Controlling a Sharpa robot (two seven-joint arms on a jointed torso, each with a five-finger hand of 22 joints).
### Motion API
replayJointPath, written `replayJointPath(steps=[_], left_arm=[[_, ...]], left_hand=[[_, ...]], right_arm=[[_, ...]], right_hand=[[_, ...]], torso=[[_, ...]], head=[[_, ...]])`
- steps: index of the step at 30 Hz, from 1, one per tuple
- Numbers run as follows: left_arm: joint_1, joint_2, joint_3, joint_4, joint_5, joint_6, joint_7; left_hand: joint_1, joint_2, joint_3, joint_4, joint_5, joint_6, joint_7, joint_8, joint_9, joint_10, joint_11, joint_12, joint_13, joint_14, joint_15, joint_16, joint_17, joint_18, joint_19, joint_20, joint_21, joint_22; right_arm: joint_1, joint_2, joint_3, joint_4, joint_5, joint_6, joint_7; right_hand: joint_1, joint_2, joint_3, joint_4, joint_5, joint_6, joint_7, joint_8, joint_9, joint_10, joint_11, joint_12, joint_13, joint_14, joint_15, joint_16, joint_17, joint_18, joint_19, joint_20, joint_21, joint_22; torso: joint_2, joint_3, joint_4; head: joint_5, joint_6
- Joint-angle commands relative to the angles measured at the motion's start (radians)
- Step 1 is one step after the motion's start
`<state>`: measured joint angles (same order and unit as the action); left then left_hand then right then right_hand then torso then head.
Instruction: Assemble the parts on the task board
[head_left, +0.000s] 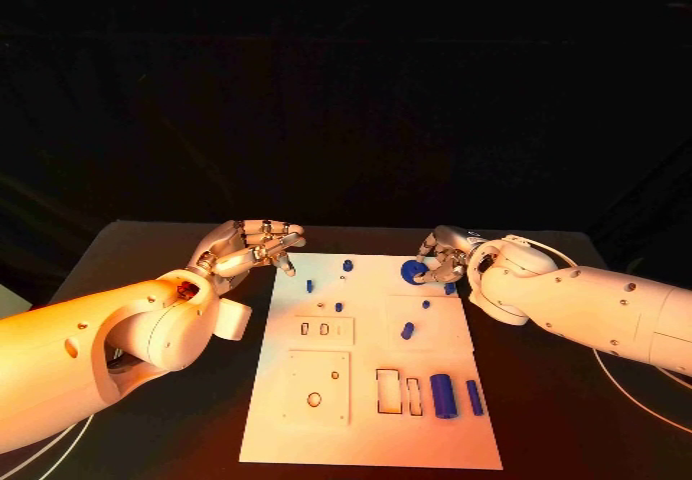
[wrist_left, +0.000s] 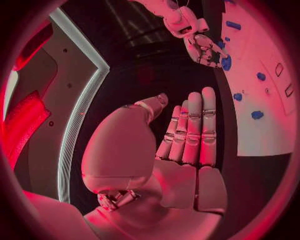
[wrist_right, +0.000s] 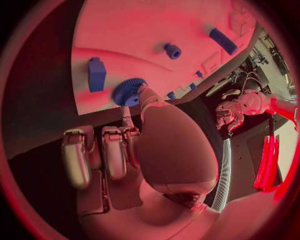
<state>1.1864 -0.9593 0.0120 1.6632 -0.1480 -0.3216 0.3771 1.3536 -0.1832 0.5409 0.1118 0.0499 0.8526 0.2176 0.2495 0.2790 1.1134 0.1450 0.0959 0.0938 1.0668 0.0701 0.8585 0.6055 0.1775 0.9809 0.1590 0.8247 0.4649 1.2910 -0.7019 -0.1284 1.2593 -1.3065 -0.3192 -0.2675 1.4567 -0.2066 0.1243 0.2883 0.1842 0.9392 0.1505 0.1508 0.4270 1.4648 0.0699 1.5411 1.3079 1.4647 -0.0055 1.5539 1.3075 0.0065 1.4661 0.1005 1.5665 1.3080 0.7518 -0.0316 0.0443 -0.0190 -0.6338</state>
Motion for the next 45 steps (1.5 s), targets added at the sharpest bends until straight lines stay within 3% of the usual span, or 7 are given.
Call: replayJointPath(steps=[1,12,16,24,33,40,45], left_arm=[[0.001,0.002,0.001,0.001,0.003,0.018,0.002],[0.001,0.003,0.001,-0.003,0.003,0.020,-0.004],[0.001,0.003,0.001,-0.003,0.003,0.021,-0.005],[0.001,0.002,0.001,-0.003,0.003,0.022,-0.006],[0.001,0.003,0.001,-0.003,0.003,0.025,-0.005],[0.001,0.005,0.001,-0.004,0.003,0.027,-0.004],[0.001,0.009,0.001,-0.004,0.003,0.028,-0.004]], left_hand=[[-0.008,0.003,0.006,0.002,0.000,-0.004,0.005,-0.002,0.001,-0.001,0.002,-0.005,0.001,-0.008,-0.002,0.005,-0.001,0.005,-0.009,0.001,0.005,0.001],[-0.003,0.004,0.022,-0.011,0.000,-0.005,0.005,-0.001,0.003,-0.001,0.002,-0.005,0.002,-0.010,-0.002,0.006,-0.003,0.005,-0.014,0.000,0.016,0.007],[-0.002,0.005,0.027,-0.015,0.000,-0.005,0.005,-0.001,0.004,-0.001,0.002,-0.005,0.002,-0.010,-0.002,0.006,-0.004,0.005,-0.016,0.000,0.019,0.009],[-0.002,0.006,0.035,-0.021,0.000,-0.005,0.005,-0.001,0.005,-0.001,0.002,-0.006,0.002,-0.011,-0.003,0.006,-0.005,0.006,-0.019,0.000,0.026,0.013],[-0.002,0.007,0.042,-0.027,0.000,-0.005,0.006,0.000,0.006,-0.001,0.002,-0.006,0.002,-0.011,-0.003,0.006,-0.006,0.006,-0.022,0.000,0.031,0.016],[-0.002,0.007,0.047,-0.031,0.000,-0.005,0.006,0.000,0.006,-0.001,0.002,-0.006,0.002,-0.012,-0.003,0.007,-0.007,0.006,-0.024,0.000,0.036,0.019],[-0.002,0.007,0.047,-0.031,0.000,-0.005,0.006,0.000,0.006,-0.001,0.002,-0.006,0.002,-0.012,-0.003,0.007,-0.007,0.006,-0.024,0.000,0.036,0.019]], right_arm=[[-0.002,0.005,-0.001,-0.004,-0.003,0.017,-0.012],[-0.003,0.019,-0.002,-0.005,-0.038,-0.020,-0.053],[-0.004,0.020,-0.003,0.000,-0.049,-0.030,-0.058],[-0.006,0.016,-0.003,0.023,-0.102,-0.096,-0.064],[-0.008,0.006,-0.003,0.119,-0.221,-0.208,-0.106],[-0.007,0.027,-0.002,0.201,-0.290,-0.228,-0.118],[-0.007,0.066,-0.003,0.227,-0.319,-0.225,-0.125]], right_hand=[[-0.001,0.012,0.003,0.002,0.008,0.008,0.001,0.006,0.000,0.081,0.001,0.003,0.236,0.099,0.005,0.005,0.229,-0.007,0.105,0.006,0.004,0.263],[0.017,0.037,0.049,-0.005,0.048,0.039,-0.008,0.018,-0.001,0.088,-0.007,0.009,0.243,0.099,-0.002,0.006,0.232,-0.007,0.105,0.001,0.004,0.263],[0.044,0.046,0.089,-0.014,0.047,0.074,-0.024,0.035,0.002,0.094,-0.021,0.017,0.250,0.099,-0.015,0.006,0.233,-0.007,0.105,-0.009,0.004,0.263],[0.053,0.040,0.137,-0.019,0.053,0.112,-0.041,0.055,0.005,0.104,-0.037,0.027,0.260,0.100,-0.033,0.006,0.233,-0.007,0.105,-0.027,0.004,0.263],[0.048,0.034,0.153,-0.019,0.059,0.118,-0.045,0.059,0.006,0.106,-0.041,0.030,0.263,0.100,-0.038,0.006,0.233,-0.007,0.105,-0.032,0.004,0.263],[0.030,0.026,0.165,-0.013,0.033,0.113,-0.044,0.058,0.004,0.106,-0.040,0.030,0.263,0.100,-0.038,0.006,0.234,-0.007,0.105,-0.034,0.004,0.263],[0.029,0.025,0.166,-0.012,0.030,0.112,-0.044,0.058,0.004,0.106,-0.040,0.030,0.263,0.100,-0.038,0.006,0.234,-0.007,0.105,-0.034,0.004,0.263]], torso=[[0.000,-0.0006,0.0002],[0.000,-0.0006,0.0002],[0.000,-0.0009,0.0005],[-0.001,0.0000,-0.0006],[-0.001,0.0007,-0.0007],[0.000,0.0005,-0.0007],[0.000,0.0000,0.0015]], head=[[0.000,-0.001],[0.001,-0.006],[0.001,-0.009],[0.000,-0.007],[0.001,-0.004],[-0.001,-0.003],[-0.003,-0.003]])
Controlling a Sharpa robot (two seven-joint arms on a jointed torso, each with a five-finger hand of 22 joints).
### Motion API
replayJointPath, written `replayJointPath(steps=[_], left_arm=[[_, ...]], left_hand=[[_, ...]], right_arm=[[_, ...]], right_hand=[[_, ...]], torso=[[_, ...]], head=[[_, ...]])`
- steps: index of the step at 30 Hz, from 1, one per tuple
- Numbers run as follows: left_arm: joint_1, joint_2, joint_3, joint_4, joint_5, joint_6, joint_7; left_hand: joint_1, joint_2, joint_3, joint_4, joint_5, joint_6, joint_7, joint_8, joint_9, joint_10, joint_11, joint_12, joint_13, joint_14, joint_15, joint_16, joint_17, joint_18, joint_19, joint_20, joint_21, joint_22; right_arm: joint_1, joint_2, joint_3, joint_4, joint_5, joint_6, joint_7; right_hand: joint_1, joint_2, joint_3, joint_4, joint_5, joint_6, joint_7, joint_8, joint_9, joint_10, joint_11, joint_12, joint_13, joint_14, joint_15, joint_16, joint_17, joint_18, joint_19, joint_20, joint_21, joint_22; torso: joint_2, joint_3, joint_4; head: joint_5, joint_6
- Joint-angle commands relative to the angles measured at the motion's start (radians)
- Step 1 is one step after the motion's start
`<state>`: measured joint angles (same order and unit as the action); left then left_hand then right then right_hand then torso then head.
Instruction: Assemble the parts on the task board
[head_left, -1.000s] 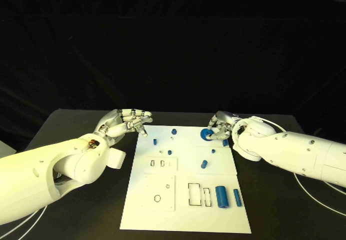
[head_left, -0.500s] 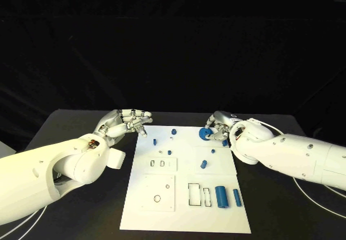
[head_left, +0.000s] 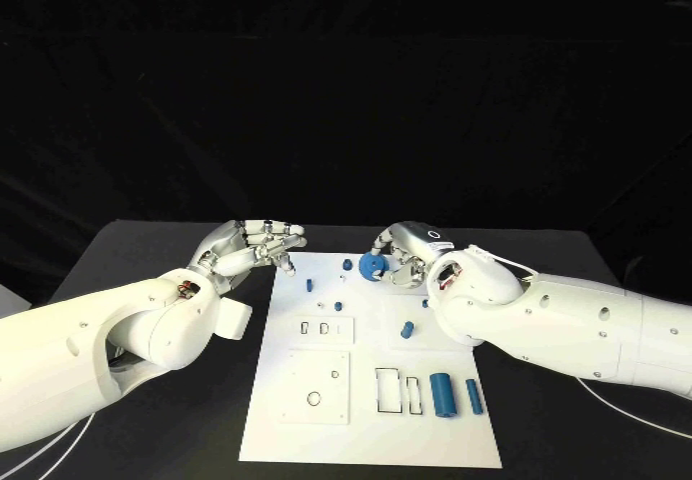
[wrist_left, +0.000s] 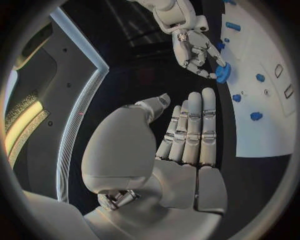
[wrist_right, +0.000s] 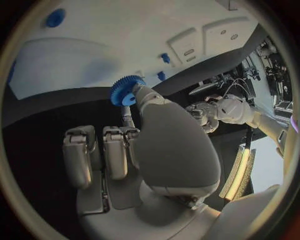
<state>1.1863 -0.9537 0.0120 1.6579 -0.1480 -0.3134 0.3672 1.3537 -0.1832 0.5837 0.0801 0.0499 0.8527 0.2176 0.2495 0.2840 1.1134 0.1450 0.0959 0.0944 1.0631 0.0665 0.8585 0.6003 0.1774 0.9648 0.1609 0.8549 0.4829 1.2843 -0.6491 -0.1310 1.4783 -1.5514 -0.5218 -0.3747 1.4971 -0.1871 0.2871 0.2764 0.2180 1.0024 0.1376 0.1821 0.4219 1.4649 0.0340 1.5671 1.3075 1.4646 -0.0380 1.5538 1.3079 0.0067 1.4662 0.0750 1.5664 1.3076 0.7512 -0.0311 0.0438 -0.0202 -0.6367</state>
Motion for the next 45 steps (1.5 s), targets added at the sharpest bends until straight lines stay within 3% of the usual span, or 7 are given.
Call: replayJointPath(steps=[1,14,21,33,45], left_arm=[[0.001,0.004,0.001,0.001,0.003,0.020,0.006],[0.001,0.008,0.001,0.001,0.003,0.021,0.005],[0.001,0.008,0.001,0.001,0.003,0.021,0.005],[0.001,0.008,0.001,0.000,0.003,0.021,0.005],[0.001,0.010,0.001,0.000,0.003,0.022,0.004]], left_hand=[[-0.002,0.007,0.005,0.001,0.000,-0.005,0.006,0.000,0.001,-0.001,0.002,-0.006,0.001,-0.008,0.001,0.007,-0.002,0.006,-0.008,-0.002,0.005,0.001],[-0.003,0.007,0.008,-0.002,0.000,-0.005,0.006,0.000,0.002,-0.001,0.002,-0.006,0.001,-0.008,0.001,0.007,-0.002,0.006,-0.009,-0.002,0.008,0.003],[-0.003,0.007,0.008,-0.002,0.000,-0.005,0.006,0.000,0.002,-0.001,0.002,-0.006,0.001,-0.008,0.001,0.007,-0.002,0.006,-0.009,-0.002,0.008,0.003],[-0.003,0.007,0.008,-0.002,0.000,-0.005,0.006,0.000,0.002,-0.001,0.002,-0.006,0.001,-0.008,0.001,0.007,-0.002,0.006,-0.009,-0.002,0.008,0.003],[-0.003,0.007,0.008,-0.002,0.000,-0.005,0.006,0.000,0.002,-0.001,0.002,-0.006,0.001,-0.008,0.001,0.007,-0.002,0.006,-0.009,-0.002,0.008,0.003]], right_arm=[[0.000,0.021,-0.001,0.009,-0.077,-0.022,-0.018],[-0.020,0.121,-0.012,-0.053,-0.093,0.002,-0.024],[-0.035,0.154,-0.013,-0.097,-0.097,0.019,-0.025],[-0.045,0.175,-0.013,-0.139,-0.145,0.019,-0.058],[-0.050,0.189,-0.013,-0.139,-0.155,0.026,-0.073]], right_hand=[[-0.012,0.006,0.003,-0.001,-0.003,0.049,-0.031,0.026,0.009,0.106,-0.004,0.004,0.263,0.100,-0.006,0.006,0.234,-0.007,0.105,-0.009,0.004,0.263],[-0.016,0.003,0.006,0.001,-0.007,0.046,-0.030,0.025,0.008,0.106,-0.004,0.004,0.263,0.100,-0.005,0.006,0.232,-0.007,0.105,-0.009,0.004,0.263],[-0.018,0.002,0.007,0.001,-0.008,0.044,-0.029,0.024,0.008,0.105,-0.004,0.003,0.262,0.100,-0.005,0.006,0.232,-0.007,0.105,-0.009,0.004,0.263],[-0.020,0.000,0.008,0.001,-0.009,0.042,-0.028,0.023,0.007,0.105,-0.003,0.003,0.263,0.100,-0.004,0.006,0.232,-0.007,0.105,-0.008,0.004,0.263],[-0.023,-0.004,0.010,0.002,-0.010,0.038,-0.027,0.021,0.006,0.103,-0.002,0.000,0.259,0.099,-0.002,0.005,0.230,-0.007,0.105,-0.007,0.004,0.263]], torso=[[0.000,-0.0007,0.0021],[0.002,-0.0024,0.0026],[0.002,-0.0009,0.0025],[0.000,-0.0002,0.0004],[0.001,0.0009,0.0000]], head=[[-0.002,-0.001],[0.000,0.000],[0.002,-0.004],[0.005,-0.007],[0.010,-0.003]])
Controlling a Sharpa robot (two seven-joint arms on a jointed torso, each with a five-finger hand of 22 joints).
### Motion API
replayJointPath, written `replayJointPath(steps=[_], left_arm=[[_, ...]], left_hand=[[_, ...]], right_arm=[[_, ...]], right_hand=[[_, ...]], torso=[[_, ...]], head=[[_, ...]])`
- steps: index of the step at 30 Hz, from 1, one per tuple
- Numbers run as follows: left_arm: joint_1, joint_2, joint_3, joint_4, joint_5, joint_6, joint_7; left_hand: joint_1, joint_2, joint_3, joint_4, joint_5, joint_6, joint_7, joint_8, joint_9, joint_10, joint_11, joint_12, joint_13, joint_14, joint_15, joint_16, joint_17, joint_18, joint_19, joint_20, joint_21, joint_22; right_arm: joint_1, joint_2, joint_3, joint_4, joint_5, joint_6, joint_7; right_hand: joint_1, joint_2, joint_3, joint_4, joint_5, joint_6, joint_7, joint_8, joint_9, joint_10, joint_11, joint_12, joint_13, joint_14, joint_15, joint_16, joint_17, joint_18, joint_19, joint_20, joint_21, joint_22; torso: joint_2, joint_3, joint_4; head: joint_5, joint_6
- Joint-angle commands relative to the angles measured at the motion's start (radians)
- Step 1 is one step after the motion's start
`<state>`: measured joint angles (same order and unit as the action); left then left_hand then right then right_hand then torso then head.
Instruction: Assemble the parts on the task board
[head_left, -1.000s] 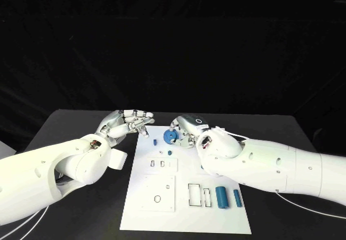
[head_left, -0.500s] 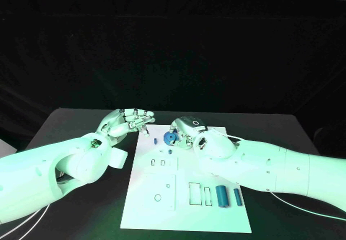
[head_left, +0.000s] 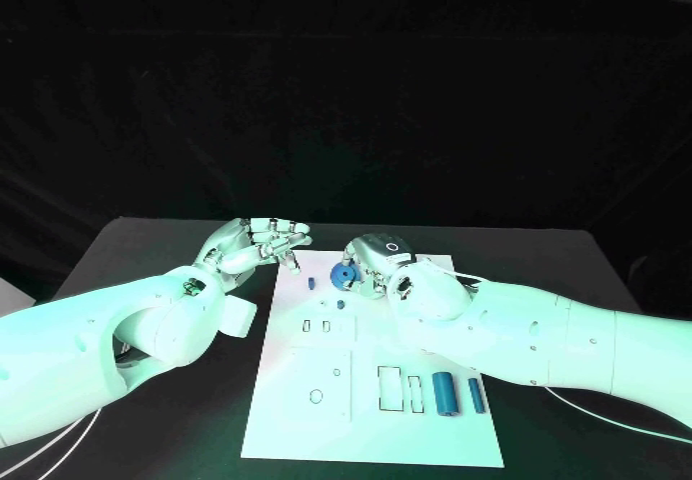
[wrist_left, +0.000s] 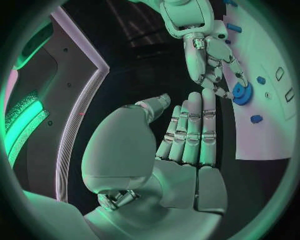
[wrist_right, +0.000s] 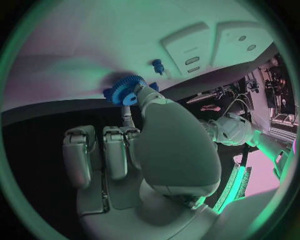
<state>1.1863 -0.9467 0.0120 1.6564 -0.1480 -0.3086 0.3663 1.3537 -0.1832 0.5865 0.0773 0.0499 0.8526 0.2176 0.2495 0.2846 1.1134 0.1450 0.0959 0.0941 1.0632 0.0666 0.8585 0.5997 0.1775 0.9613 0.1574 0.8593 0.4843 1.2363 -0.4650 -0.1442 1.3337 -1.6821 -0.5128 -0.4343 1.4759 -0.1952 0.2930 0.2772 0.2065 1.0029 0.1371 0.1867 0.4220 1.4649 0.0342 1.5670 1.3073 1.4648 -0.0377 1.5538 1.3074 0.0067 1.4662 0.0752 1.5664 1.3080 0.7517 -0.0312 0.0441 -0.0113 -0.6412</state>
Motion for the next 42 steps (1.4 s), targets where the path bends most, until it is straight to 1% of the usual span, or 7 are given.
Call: replayJointPath(steps=[1,8,31,34,35,38,42], left_arm=[[0.001,0.003,0.001,0.001,0.003,0.018,0.005],[0.001,0.007,0.001,0.000,0.003,0.021,0.005],[0.001,0.008,0.001,-0.001,0.003,0.025,0.002],[0.001,0.008,0.001,-0.001,0.003,0.025,0.002],[0.001,0.008,0.001,-0.001,0.003,0.025,0.002],[0.001,0.007,0.001,-0.001,0.003,0.025,0.001],[0.001,0.007,0.001,-0.001,0.003,0.025,0.001]], left_hand=[[-0.003,0.007,0.005,0.001,0.000,-0.005,0.006,0.000,0.001,-0.001,0.002,-0.006,0.002,-0.008,0.001,0.007,-0.002,0.006,-0.006,0.001,0.004,0.001],[-0.003,0.007,0.005,0.001,0.000,-0.005,0.006,0.000,0.001,-0.001,0.002,-0.006,0.002,-0.008,0.001,0.007,-0.002,0.006,-0.006,0.001,0.004,0.001],[-0.003,0.007,0.005,0.001,0.000,-0.005,0.006,0.000,0.001,-0.001,0.002,-0.006,0.002,-0.008,0.001,0.007,-0.002,0.006,-0.006,0.001,0.004,0.001],[-0.003,0.007,0.005,0.001,0.000,-0.005,0.006,0.000,0.001,-0.001,0.002,-0.006,0.002,-0.008,0.001,0.007,-0.002,0.006,-0.006,0.001,0.004,0.001],[-0.003,0.007,0.005,0.001,0.000,-0.005,0.006,0.000,0.001,-0.001,0.002,-0.006,0.002,-0.008,0.001,0.007,-0.002,0.006,-0.006,0.001,0.004,0.001],[-0.003,0.007,0.005,0.001,0.000,-0.005,0.006,0.000,0.001,-0.001,0.002,-0.006,0.002,-0.008,0.001,0.007,-0.002,0.006,-0.006,0.001,0.004,0.001],[-0.009,0.006,0.013,-0.005,0.000,-0.005,0.006,0.000,0.003,0.000,0.003,-0.006,0.002,-0.009,0.001,0.007,-0.003,0.005,-0.011,0.001,0.012,0.006]], right_arm=[[-0.002,0.007,0.000,0.006,-0.024,0.020,-0.015],[-0.003,0.020,0.000,-0.012,-0.023,0.030,-0.026],[-0.004,0.036,0.000,-0.044,-0.016,0.006,-0.026],[-0.004,0.036,0.000,-0.046,-0.005,0.012,-0.018],[-0.004,0.036,0.000,-0.047,0.001,0.015,-0.014],[-0.004,0.036,0.000,-0.050,0.019,0.028,-0.001],[-0.004,0.036,0.000,-0.052,0.042,0.051,0.013]], right_hand=[[-0.002,0.004,0.005,0.001,0.002,0.038,-0.026,0.017,0.006,0.103,-0.002,0.000,0.260,0.099,-0.003,0.005,0.231,-0.007,0.105,-0.008,0.004,0.263],[-0.013,-0.003,0.008,0.004,-0.001,0.027,-0.021,0.011,0.002,0.097,0.002,-0.008,0.253,0.099,0.002,0.005,0.229,-0.007,0.105,-0.005,0.004,0.263],[-0.037,-0.013,0.013,0.008,-0.003,-0.003,-0.007,-0.005,-0.007,0.081,0.014,-0.027,0.236,0.098,0.015,0.003,0.225,-0.007,0.105,0.007,0.004,0.263],[-0.064,-0.031,-0.001,0.011,-0.012,-0.039,0.006,-0.025,-0.016,0.067,0.026,-0.045,0.221,0.097,0.025,0.003,0.224,-0.007,0.105,0.015,0.004,0.263],[-0.085,-0.034,-0.018,0.012,-0.051,-0.069,0.014,-0.044,-0.024,0.059,0.033,-0.055,0.213,0.098,0.032,0.003,0.225,-0.007,0.105,0.021,0.004,0.263],[-0.159,-0.023,-0.096,0.015,-0.080,-0.104,0.024,-0.069,-0.038,0.050,0.044,-0.064,0.205,0.098,0.043,0.005,0.230,-0.007,0.105,0.034,0.004,0.263],[-0.235,-0.015,-0.160,0.017,0.023,-0.085,0.023,-0.065,-0.041,0.051,0.044,-0.063,0.206,0.100,0.044,0.007,0.237,-0.007,0.105,0.038,0.004,0.263]], torso=[[0.000,0.0010,-0.0008],[0.000,-0.0013,0.0009],[0.000,0.0001,-0.0003],[0.000,-0.0004,-0.0002],[0.000,-0.0004,-0.0004],[0.001,0.0001,-0.0003],[0.001,0.0000,0.0007]], head=[[0.002,0.001],[-0.001,0.002],[-0.001,0.005],[-0.001,0.005],[0.000,0.005],[0.000,0.006],[0.000,0.005]])
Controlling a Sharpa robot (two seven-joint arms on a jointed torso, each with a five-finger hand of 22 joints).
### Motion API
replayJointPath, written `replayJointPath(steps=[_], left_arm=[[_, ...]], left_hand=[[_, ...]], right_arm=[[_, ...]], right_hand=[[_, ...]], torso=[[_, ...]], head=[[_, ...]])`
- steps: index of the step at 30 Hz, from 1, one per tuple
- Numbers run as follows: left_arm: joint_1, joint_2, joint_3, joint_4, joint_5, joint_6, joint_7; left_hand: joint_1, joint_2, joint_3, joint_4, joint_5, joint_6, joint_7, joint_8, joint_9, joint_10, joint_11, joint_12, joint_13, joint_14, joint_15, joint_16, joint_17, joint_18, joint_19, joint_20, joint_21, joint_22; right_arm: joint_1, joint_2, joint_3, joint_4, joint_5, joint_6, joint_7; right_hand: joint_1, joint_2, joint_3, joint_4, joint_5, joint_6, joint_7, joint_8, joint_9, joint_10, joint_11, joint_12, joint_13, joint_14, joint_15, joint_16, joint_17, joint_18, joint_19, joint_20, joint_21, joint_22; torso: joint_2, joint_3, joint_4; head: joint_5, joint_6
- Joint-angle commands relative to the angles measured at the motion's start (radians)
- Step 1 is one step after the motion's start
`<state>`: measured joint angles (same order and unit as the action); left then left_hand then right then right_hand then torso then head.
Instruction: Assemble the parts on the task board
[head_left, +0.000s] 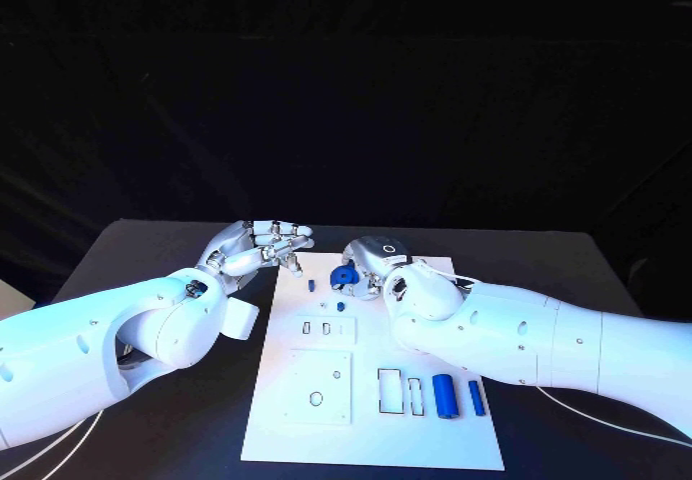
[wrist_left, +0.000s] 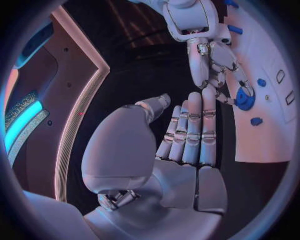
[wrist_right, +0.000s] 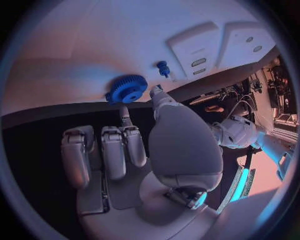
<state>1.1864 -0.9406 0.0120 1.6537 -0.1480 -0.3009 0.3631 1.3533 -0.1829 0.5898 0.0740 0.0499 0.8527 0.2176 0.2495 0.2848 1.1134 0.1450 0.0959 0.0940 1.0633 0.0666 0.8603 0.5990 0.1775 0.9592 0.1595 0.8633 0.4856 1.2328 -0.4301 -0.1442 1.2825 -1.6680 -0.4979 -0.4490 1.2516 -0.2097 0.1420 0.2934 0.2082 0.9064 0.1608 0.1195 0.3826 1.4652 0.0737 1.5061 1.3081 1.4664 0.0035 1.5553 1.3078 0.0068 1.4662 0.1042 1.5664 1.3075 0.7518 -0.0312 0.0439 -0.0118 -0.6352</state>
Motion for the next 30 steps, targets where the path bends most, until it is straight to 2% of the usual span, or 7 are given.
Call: replayJointPath(steps=[1,13,24,30], left_arm=[[0.001,0.001,0.001,0.002,0.003,0.018,0.004],[0.001,0.000,0.001,0.003,0.003,0.020,0.004],[0.001,-0.001,0.001,0.003,0.003,0.020,0.004],[0.001,-0.003,0.001,0.004,0.003,0.019,0.005]], left_hand=[[-0.009,0.005,0.009,-0.002,0.000,-0.005,0.006,0.000,0.002,0.000,0.003,-0.006,0.002,-0.009,0.001,0.006,-0.002,0.005,-0.009,-0.001,0.008,0.005],[-0.010,0.006,0.013,-0.004,0.000,-0.006,0.006,0.001,0.003,-0.001,0.003,-0.006,0.002,-0.010,0.001,0.005,-0.003,0.005,-0.011,-0.001,0.010,0.006],[-0.010,0.006,0.013,-0.004,0.000,-0.006,0.006,0.001,0.003,-0.001,0.003,-0.006,0.002,-0.010,0.001,0.005,-0.003,0.005,-0.011,-0.001,0.010,0.006],[-0.011,0.006,0.015,-0.006,0.000,-0.006,0.007,0.001,0.003,-0.001,0.003,-0.007,0.001,-0.011,0.001,0.004,-0.004,0.005,-0.013,-0.001,0.012,0.007]], right_arm=[[-0.001,0.000,0.000,-0.001,0.035,0.043,0.030],[-0.003,-0.009,0.000,-0.005,0.066,0.069,0.034],[-0.005,-0.020,-0.001,-0.007,0.071,0.082,0.026],[-0.006,-0.032,-0.001,0.006,0.073,0.088,0.027]], right_hand=[[-0.013,0.002,-0.009,0.001,0.025,0.013,-0.001,0.003,-0.001,0.052,0.004,-0.001,0.207,0.099,0.003,0.006,0.237,-0.007,0.105,0.008,0.004,0.263],[-0.034,0.035,0.008,0.000,0.045,0.041,-0.008,0.018,0.000,0.061,-0.002,0.010,0.216,0.100,-0.002,0.008,0.242,-0.007,0.105,0.005,0.004,0.263],[-0.033,0.041,0.014,-0.001,0.049,0.046,-0.010,0.020,0.000,0.063,-0.003,0.013,0.219,0.100,-0.003,0.009,0.245,-0.007,0.105,0.004,0.004,0.263],[-0.032,0.041,0.016,-0.001,0.050,0.047,-0.010,0.021,0.000,0.066,-0.004,0.015,0.221,0.100,-0.003,0.009,0.244,-0.007,0.105,0.003,0.004,0.263]], torso=[[0.000,0.0000,0.0005],[0.000,0.0000,-0.0003],[0.000,0.0006,-0.0012],[0.001,0.0006,0.0005]], head=[[0.001,-0.001],[0.000,-0.005],[0.000,-0.006],[0.000,-0.006]])
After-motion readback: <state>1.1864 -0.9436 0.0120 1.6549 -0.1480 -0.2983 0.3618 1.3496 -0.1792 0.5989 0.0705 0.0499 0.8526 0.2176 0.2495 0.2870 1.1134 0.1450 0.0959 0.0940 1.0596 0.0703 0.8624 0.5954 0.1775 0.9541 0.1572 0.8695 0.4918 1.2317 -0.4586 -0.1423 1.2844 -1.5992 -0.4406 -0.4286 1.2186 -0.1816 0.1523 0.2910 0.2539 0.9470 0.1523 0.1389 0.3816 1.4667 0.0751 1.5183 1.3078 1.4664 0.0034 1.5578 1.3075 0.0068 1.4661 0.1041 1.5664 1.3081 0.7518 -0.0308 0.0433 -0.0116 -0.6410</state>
